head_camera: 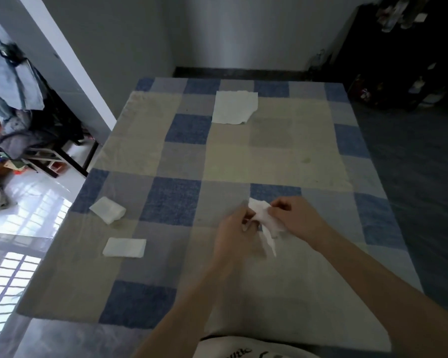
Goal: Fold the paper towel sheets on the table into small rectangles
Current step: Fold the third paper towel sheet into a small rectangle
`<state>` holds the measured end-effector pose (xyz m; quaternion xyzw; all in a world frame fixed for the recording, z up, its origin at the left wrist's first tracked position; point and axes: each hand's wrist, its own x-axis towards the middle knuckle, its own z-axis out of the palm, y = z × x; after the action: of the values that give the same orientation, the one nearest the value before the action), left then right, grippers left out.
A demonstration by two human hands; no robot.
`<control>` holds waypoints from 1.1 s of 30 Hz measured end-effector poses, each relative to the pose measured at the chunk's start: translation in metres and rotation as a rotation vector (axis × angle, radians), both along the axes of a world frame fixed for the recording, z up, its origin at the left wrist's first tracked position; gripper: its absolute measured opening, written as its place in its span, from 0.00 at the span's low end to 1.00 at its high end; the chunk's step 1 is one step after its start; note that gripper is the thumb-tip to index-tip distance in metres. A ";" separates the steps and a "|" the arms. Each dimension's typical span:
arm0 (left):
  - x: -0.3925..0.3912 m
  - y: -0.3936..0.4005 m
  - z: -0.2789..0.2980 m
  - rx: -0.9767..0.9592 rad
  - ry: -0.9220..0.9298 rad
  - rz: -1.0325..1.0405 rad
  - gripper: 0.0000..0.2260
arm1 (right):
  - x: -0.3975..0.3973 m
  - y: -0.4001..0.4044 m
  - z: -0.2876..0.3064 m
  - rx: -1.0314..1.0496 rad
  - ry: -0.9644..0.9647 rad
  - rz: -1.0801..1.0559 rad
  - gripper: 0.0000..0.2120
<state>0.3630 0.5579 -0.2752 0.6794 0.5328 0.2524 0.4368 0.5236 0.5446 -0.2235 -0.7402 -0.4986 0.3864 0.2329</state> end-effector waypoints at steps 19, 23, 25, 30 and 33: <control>-0.074 0.023 0.056 -0.023 -0.005 -0.277 0.07 | 0.009 -0.056 0.004 0.117 -0.178 0.234 0.07; -0.078 0.031 0.038 -0.214 -0.037 -0.276 0.05 | 0.016 -0.064 -0.011 0.026 0.149 0.094 0.11; -0.076 0.032 0.027 -0.385 -0.071 -0.280 0.05 | 0.015 -0.065 -0.019 -0.081 0.331 0.013 0.13; -0.067 0.047 -0.005 -0.476 0.081 -0.292 0.04 | 0.028 -0.051 -0.053 -0.308 0.312 -0.045 0.09; -0.053 0.069 -0.019 -0.368 0.222 -0.317 0.05 | 0.038 -0.029 -0.074 -0.391 0.295 -0.081 0.10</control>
<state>0.3105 0.6266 -0.2937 0.6871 0.5012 0.0038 0.5260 0.5617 0.5153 -0.2971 -0.7261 -0.3450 0.5698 0.1708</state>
